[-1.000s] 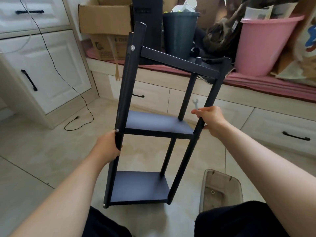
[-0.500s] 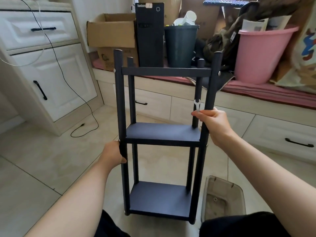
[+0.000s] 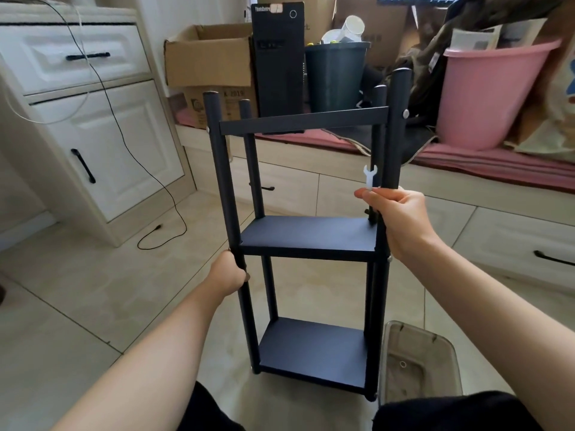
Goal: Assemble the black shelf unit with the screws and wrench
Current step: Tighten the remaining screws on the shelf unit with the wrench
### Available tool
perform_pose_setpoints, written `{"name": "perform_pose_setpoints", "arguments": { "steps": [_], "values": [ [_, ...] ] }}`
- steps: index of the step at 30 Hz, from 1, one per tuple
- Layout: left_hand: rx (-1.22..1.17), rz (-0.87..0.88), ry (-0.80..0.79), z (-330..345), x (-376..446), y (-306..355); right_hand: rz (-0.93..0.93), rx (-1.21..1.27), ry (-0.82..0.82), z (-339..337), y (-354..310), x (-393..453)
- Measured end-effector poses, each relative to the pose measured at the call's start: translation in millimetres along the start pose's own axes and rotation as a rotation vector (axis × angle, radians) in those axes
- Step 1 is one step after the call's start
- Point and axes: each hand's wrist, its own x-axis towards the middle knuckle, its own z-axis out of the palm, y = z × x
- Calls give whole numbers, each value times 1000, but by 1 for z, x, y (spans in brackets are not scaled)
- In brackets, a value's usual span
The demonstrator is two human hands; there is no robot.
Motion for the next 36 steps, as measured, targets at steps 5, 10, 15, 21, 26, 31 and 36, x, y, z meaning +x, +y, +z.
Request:
{"name": "perform_pose_setpoints", "arguments": {
  "steps": [5, 10, 15, 21, 26, 31, 36],
  "values": [
    [-77, -37, -13, -1, 7, -3, 2, 14, 0, 10, -2, -6],
    [-214, -95, -67, -2, 7, -2, 3, 3, 48, 20, -3, -11],
    [-260, -104, -89, -4, 5, -4, 9, 14, 72, 32, 0, -17],
    [-353, -98, -172, -11, 1, -7, 51, -21, 66, 43, 3, -22],
    [-397, -103, -167, -15, -1, -6, 50, 16, 29, 48, -1, -28],
    [-16, -36, -329, -4, -28, 15, 84, 37, -63, 57, -8, -35],
    [0, 180, -572, 31, -73, 45, 81, 40, -103, 67, -12, -41]
  ]
}}
